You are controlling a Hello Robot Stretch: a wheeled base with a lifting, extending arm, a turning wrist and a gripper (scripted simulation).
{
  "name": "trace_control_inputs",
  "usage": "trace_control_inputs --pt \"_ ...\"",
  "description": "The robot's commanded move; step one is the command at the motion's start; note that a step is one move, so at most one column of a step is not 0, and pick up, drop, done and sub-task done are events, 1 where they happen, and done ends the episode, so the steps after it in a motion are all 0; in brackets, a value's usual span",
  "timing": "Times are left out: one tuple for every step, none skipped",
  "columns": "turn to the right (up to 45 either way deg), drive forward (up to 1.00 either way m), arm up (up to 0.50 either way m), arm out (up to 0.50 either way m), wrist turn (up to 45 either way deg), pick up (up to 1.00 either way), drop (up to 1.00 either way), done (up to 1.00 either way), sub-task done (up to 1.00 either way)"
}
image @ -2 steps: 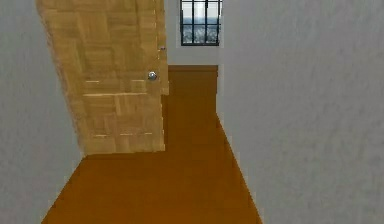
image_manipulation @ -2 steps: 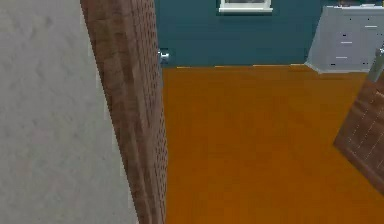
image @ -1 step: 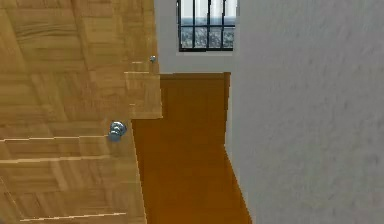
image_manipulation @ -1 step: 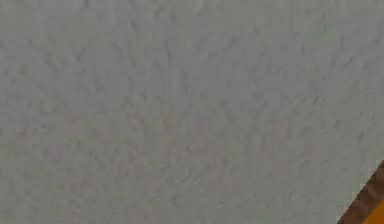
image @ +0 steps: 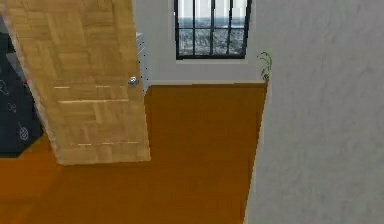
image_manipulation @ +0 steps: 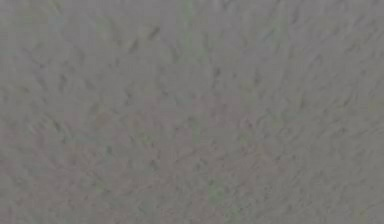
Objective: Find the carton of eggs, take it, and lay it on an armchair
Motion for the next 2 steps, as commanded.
trace_control_inputs --pt "3.0 0.00 0.00 0.00 0.0 0.00 0.00 0.00 0.00" --pt "0.0 1.00 0.00 0.00 0.0 0.00 0.00 0.00 0.00"
